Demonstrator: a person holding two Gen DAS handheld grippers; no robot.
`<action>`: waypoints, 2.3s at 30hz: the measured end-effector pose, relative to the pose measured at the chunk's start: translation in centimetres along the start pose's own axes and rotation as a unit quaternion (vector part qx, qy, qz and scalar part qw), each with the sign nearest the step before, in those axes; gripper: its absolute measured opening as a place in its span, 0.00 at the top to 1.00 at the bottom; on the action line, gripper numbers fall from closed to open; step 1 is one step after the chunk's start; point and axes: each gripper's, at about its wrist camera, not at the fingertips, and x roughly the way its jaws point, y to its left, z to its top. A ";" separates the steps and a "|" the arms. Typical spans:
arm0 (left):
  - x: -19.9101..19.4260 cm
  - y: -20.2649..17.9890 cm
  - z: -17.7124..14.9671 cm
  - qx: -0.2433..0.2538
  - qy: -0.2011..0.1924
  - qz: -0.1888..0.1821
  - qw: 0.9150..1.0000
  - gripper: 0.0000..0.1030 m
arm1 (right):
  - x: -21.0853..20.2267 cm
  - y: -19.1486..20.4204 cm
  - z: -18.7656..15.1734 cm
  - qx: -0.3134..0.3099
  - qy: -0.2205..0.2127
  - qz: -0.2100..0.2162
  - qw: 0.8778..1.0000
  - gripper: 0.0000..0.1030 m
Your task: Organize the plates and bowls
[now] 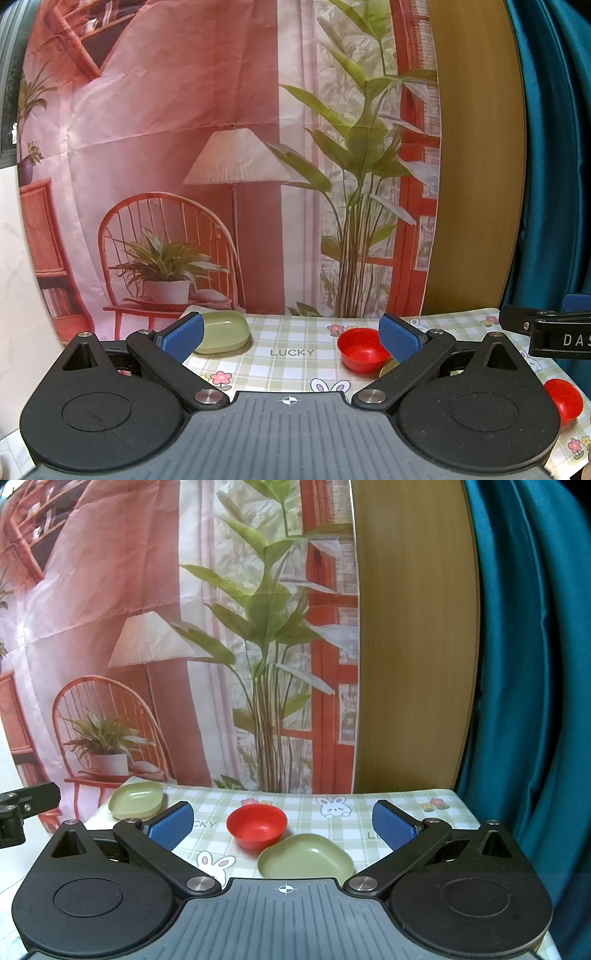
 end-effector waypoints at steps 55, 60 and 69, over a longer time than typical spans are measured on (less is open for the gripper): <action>0.0 0.1 0.1 -0.001 0.002 -0.001 1.000 0.01 | -0.3 -0.1 -0.2 0.002 -0.004 -0.001 1.000 0.00; 0.3 -0.1 -0.4 -0.002 0.006 0.001 1.000 0.01 | -0.2 -0.1 -0.2 0.001 -0.005 0.000 1.000 0.00; 2.8 -0.3 -0.5 0.020 0.011 0.044 0.999 0.01 | 0.9 -0.6 0.2 -0.005 -0.024 -0.006 1.000 0.00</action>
